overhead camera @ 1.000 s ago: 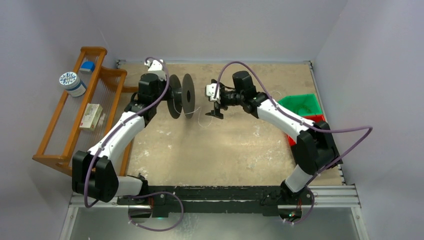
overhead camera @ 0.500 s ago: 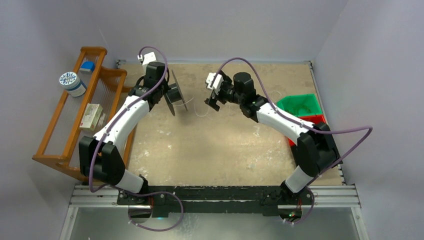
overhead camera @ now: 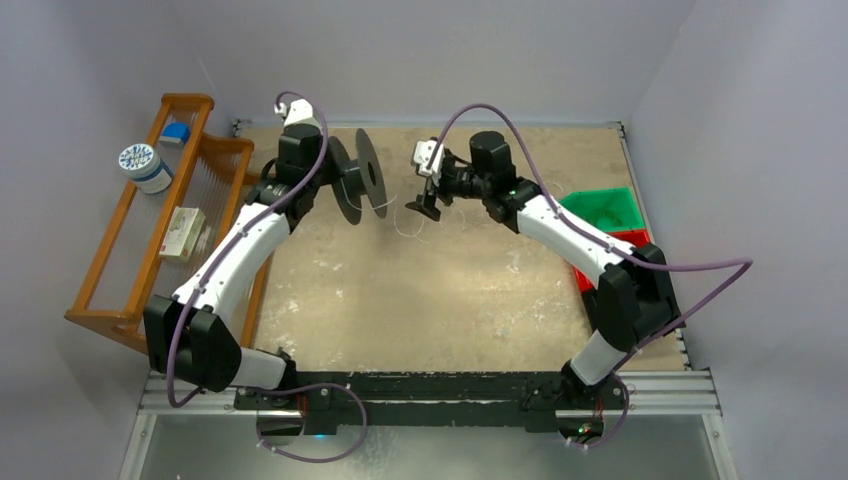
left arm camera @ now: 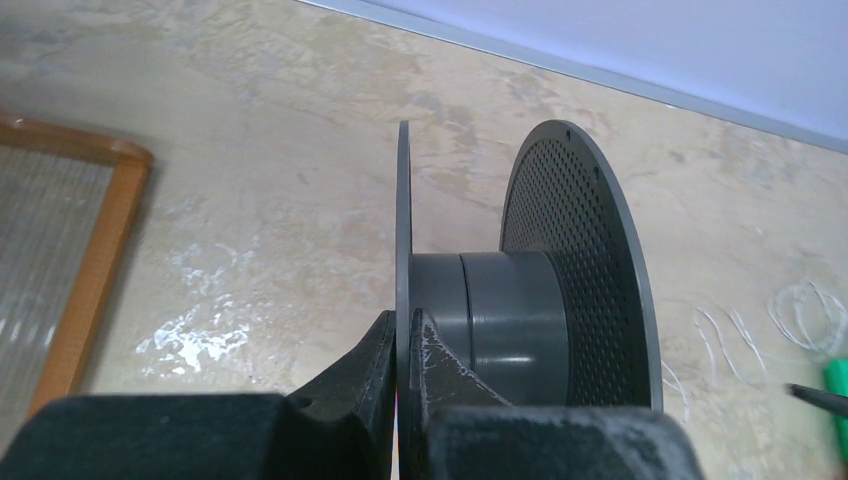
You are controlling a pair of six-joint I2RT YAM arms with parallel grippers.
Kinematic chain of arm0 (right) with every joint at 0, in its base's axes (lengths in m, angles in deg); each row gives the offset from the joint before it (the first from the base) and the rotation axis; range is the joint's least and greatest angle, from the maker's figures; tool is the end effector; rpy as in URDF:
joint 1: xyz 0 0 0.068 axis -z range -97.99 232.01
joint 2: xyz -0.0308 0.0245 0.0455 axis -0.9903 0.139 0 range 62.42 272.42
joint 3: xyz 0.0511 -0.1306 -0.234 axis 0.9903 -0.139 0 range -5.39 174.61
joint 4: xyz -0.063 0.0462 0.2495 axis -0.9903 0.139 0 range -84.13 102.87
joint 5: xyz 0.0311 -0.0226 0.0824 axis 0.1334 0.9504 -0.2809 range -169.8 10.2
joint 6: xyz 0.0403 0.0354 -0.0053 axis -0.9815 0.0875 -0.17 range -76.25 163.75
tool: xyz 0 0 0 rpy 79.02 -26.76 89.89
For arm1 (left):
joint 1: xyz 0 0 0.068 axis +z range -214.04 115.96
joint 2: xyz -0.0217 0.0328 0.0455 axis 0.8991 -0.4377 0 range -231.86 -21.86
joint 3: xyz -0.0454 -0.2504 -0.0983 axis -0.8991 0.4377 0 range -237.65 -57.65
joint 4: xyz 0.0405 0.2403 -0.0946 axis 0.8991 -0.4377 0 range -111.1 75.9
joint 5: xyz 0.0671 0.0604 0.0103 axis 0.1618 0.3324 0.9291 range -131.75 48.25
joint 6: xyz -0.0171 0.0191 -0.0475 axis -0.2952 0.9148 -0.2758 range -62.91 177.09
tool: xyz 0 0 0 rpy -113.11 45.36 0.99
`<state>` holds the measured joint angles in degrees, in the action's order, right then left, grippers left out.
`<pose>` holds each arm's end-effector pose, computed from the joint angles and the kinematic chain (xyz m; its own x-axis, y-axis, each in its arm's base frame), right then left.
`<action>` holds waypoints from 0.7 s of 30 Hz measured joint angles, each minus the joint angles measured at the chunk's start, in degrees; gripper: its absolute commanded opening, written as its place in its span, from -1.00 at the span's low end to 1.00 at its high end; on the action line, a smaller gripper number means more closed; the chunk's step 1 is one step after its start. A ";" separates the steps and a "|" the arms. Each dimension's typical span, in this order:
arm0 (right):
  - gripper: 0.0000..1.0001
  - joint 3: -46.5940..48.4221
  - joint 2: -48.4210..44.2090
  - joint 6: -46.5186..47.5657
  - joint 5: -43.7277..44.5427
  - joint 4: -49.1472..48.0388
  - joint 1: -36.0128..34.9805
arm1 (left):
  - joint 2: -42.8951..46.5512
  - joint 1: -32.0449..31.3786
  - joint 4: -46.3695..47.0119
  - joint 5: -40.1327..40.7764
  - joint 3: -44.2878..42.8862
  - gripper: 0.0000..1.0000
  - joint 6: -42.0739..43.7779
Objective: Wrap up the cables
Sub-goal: Wrap the cable around the cable reel.
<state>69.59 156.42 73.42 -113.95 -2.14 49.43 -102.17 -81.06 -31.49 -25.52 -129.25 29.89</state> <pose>0.3188 0.2274 0.3339 0.3107 -0.2875 -0.9060 -0.8703 0.2970 -0.3928 0.3126 -0.0853 0.3483 -0.3930 -0.3386 -0.8549 -0.1557 0.9408 -0.3011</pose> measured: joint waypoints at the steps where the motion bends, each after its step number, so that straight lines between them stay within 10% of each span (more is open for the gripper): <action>1: 0.81 0.00 0.04 1.46 -0.46 1.01 -0.35 | 0.57 0.00 0.37 -1.29 0.26 -1.00 0.46; 9: 0.71 -2.14 0.04 10.67 -1.36 4.98 -5.60 | 1.57 0.00 1.62 -7.58 0.37 -1.00 2.40; 15: -0.42 -2.03 0.81 13.35 -0.28 5.68 -7.74 | 1.62 0.00 1.79 -9.94 0.59 -1.00 2.75; 21: -0.63 -1.92 3.28 14.49 0.70 6.84 -7.74 | 2.45 0.15 1.90 -12.11 0.59 -1.00 2.71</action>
<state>67.67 159.70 87.91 -113.25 4.70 41.69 -99.72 -80.90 -29.59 -37.63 -128.66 32.60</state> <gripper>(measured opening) 0.239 0.028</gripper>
